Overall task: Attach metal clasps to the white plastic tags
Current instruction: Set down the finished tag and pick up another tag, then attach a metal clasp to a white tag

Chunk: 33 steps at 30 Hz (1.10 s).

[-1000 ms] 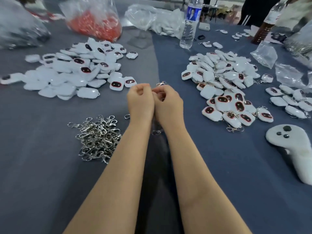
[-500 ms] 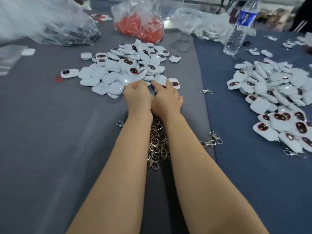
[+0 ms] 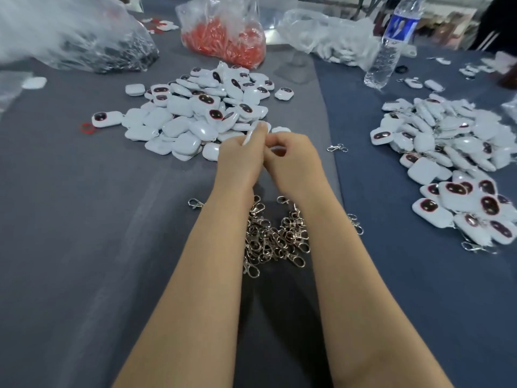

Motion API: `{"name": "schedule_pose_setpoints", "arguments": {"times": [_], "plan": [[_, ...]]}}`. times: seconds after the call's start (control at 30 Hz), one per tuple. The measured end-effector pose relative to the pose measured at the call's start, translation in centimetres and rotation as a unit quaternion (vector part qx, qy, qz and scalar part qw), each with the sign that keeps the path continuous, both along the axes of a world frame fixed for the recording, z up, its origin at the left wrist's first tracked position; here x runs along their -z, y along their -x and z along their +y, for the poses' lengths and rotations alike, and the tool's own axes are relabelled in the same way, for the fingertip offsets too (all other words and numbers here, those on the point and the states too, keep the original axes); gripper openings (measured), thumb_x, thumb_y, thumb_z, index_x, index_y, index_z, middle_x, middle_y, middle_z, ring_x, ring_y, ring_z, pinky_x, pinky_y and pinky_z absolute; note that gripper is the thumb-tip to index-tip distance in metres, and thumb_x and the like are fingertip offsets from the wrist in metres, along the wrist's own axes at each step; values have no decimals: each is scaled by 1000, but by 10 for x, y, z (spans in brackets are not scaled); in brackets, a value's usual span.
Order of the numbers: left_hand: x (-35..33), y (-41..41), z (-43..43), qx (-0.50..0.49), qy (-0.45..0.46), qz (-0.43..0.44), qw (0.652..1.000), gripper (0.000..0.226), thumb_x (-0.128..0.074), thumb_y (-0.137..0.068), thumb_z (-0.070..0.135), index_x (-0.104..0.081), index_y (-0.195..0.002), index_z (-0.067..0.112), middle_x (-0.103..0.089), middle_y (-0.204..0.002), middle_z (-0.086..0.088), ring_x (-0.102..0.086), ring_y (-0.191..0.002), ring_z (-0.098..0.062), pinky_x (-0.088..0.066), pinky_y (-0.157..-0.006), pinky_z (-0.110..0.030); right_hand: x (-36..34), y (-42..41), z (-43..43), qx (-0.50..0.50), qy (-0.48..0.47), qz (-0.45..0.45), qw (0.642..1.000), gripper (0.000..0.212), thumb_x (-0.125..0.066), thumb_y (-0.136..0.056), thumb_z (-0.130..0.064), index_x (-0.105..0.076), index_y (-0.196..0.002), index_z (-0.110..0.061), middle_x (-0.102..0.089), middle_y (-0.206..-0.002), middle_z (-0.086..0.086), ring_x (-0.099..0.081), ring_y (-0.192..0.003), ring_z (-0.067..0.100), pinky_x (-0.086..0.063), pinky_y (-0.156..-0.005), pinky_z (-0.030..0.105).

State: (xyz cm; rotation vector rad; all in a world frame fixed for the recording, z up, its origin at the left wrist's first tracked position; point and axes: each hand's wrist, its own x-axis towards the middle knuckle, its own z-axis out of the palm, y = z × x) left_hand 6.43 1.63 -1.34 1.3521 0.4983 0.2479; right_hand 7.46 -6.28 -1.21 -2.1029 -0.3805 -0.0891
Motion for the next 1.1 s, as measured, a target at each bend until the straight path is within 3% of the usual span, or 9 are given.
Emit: {"name": "schedule_pose_setpoints", "arguments": {"times": [0.17, 0.3, 0.53, 0.6, 0.7, 0.8, 0.87, 1.0, 1.1], "plan": [[4, 16, -1, -47, 149, -53, 986, 13, -50, -94, 7, -61, -87, 9, -62, -78, -5, -60, -73, -14, -54, -66, -23, -6, 14, -37, 22, -85, 59, 994, 18, -57, -87, -7, -65, -81, -22, -65, -80, -7, -63, -75, 8, -50, -77, 25], [7, 23, -9, -65, 258, -56, 962, 24, -39, -97, 8, -54, -115, 1, -64, -103, -16, -69, -61, -10, -54, -51, -18, 17, 19, -52, 23, 246, 63, 967, 24, -67, -85, -33, -67, -108, -25, -63, -106, -1, -57, -104, 20, -44, -92, 29], [13, 24, -16, -15, 166, -50, 985, 17, -48, -96, 11, -58, -106, 2, -67, -84, -8, -68, -63, -7, -52, -54, -16, 24, 17, -50, 31, 271, 42, 961, 17, -63, -89, -28, -49, -88, -20, -56, -106, 8, -55, -96, 26, -41, -79, 33], [14, 25, -18, -27, 126, -58, 990, 20, -51, -95, 10, -53, -114, 7, -66, -91, -8, -68, -60, -6, -52, -54, -16, 28, 16, -52, 53, 214, 34, 975, 15, -62, -89, -23, -48, -87, -19, -57, -95, 2, -54, -89, 21, -38, -74, 24], [14, 28, -25, -36, 31, -84, 995, 28, -46, -95, 5, -51, -116, 22, -61, -96, -3, -65, -57, -5, -57, -59, -20, 25, 12, -56, 142, -80, 77, 984, 12, -62, -88, -14, -53, -96, -16, -54, -71, -9, -54, -65, 5, -40, -63, 7], [15, 29, -30, 8, -96, -91, 991, 27, -46, -94, 5, -64, -96, 25, -61, -94, 2, -66, -79, -12, -56, -83, -34, 17, 11, -57, 124, -400, 179, 890, 18, -58, -92, -3, -53, -108, -8, -60, -79, 5, -64, -59, 9, -55, -65, 19], [14, 31, -32, 35, -171, -101, 979, 25, -51, -91, 8, -67, -86, 26, -64, -93, 2, -61, -91, -16, -49, -90, -31, 14, 12, -58, 108, -448, 197, 865, 10, -55, -93, -2, -57, -102, -5, -61, -82, 9, -68, -64, 11, -56, -66, 20], [17, 33, -36, 86, -281, -106, 950, 7, -63, -87, 21, -67, -92, 24, -59, -109, -4, -48, -81, 4, -34, -73, 0, 10, 15, -58, 82, -465, 195, 860, 7, -54, -94, -2, -60, -93, -6, -61, -76, 6, -65, -63, 9, -54, -63, 18], [21, 32, -37, 106, -324, -88, 936, 5, -63, -88, 25, -66, -91, 23, -58, -110, -3, -46, -76, 6, -33, -67, 0, 10, 15, -59, 75, -436, 198, 875, 8, -55, -94, -4, -60, -92, -9, -61, -76, 4, -61, -62, 9, -54, -62, 19]]}}
